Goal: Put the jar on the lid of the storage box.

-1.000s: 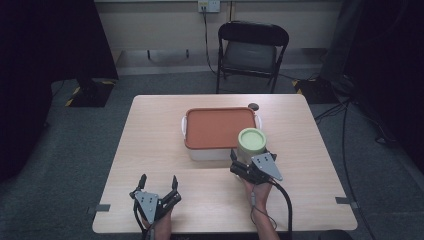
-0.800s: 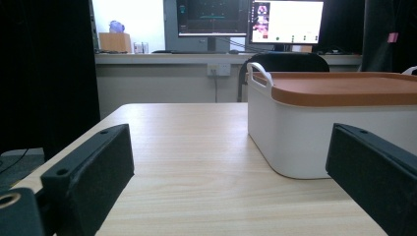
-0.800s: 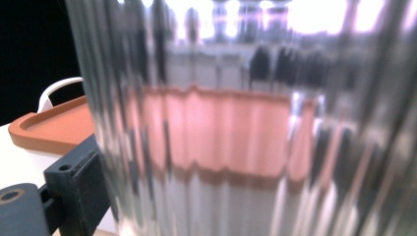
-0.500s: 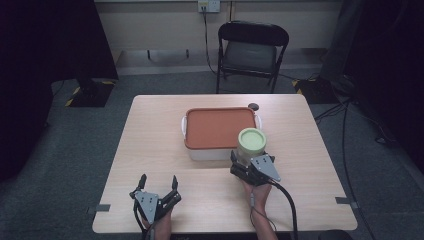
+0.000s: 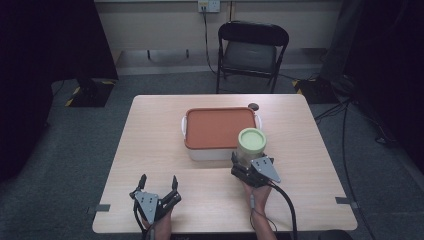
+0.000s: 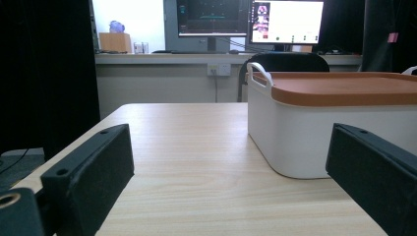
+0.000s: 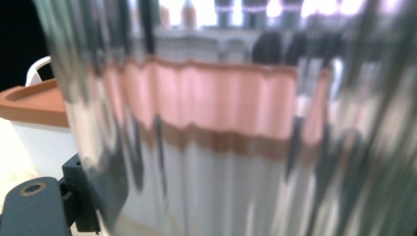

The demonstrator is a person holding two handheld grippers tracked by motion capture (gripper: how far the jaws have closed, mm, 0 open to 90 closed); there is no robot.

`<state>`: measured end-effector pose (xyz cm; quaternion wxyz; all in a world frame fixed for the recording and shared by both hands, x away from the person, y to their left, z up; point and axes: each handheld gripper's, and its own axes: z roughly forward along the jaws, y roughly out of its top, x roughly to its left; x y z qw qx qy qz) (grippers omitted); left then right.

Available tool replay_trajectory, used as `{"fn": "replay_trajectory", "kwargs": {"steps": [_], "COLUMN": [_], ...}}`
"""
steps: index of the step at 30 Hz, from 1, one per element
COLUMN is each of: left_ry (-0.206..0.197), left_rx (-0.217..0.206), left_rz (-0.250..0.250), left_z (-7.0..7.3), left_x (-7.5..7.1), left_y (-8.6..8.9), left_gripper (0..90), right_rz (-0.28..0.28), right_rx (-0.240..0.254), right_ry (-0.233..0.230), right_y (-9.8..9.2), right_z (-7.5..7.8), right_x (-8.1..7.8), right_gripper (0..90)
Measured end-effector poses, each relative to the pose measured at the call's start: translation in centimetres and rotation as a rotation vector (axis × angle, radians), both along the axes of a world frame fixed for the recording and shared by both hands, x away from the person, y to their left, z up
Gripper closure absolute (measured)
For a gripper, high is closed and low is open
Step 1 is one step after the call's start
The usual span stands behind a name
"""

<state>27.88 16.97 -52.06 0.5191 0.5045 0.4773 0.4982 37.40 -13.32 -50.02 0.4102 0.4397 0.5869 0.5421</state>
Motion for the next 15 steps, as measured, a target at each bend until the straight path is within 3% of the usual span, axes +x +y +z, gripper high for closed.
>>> {"fn": "replay_trajectory", "kwargs": {"steps": [15], "left_ry": [0.000], "left_rx": [0.000], "left_rz": [0.000], "left_z": [0.00], "left_x": [0.00], "left_y": [0.00], "left_gripper": [3.7], "right_rz": [-0.005], "right_rx": [0.000], "right_ry": [-0.007], "right_y": [0.07], "right_z": [-0.13], "right_x": [0.04], "right_gripper": [11.1]}}
